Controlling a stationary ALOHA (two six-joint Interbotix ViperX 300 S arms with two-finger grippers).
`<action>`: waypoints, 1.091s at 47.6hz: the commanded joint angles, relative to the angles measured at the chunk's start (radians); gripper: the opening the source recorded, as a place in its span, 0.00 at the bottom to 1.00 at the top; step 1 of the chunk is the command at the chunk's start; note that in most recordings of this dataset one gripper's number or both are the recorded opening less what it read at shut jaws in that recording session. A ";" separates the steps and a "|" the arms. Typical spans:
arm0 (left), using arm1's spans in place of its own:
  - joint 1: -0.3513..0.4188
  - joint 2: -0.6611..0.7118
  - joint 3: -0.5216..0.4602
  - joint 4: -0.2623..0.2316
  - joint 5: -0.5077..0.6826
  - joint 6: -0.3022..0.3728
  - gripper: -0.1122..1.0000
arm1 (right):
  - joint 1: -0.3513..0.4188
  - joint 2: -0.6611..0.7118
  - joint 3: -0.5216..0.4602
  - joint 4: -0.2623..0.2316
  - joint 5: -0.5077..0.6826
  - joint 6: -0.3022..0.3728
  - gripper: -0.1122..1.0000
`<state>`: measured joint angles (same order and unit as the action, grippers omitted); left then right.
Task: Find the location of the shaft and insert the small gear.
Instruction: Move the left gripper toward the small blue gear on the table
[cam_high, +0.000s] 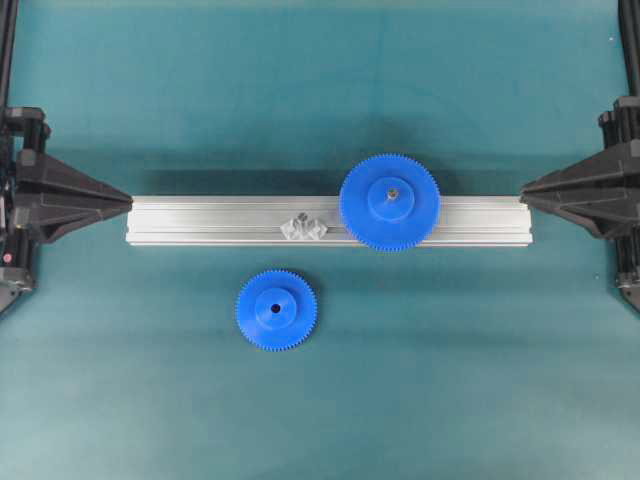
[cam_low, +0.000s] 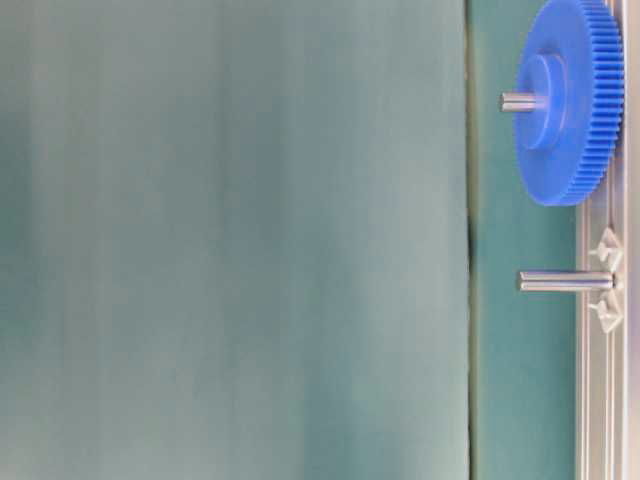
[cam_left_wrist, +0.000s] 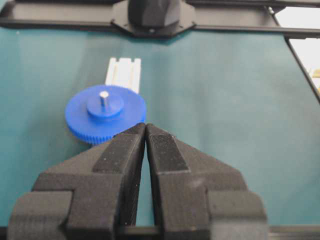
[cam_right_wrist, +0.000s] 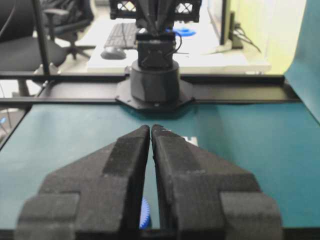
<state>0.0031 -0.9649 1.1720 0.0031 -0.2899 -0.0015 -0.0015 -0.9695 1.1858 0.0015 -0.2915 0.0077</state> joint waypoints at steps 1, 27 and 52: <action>-0.011 0.011 -0.008 0.012 -0.006 -0.029 0.20 | -0.005 0.015 -0.012 0.003 0.000 -0.006 0.25; -0.057 0.291 -0.201 0.014 0.184 -0.098 0.10 | -0.061 0.057 -0.086 0.021 0.428 -0.006 0.19; -0.121 0.647 -0.376 0.014 0.249 -0.098 0.17 | -0.078 0.325 -0.117 0.018 0.430 -0.011 0.21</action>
<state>-0.1120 -0.3405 0.8422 0.0138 -0.0430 -0.0997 -0.0752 -0.6627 1.0999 0.0215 0.1457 0.0061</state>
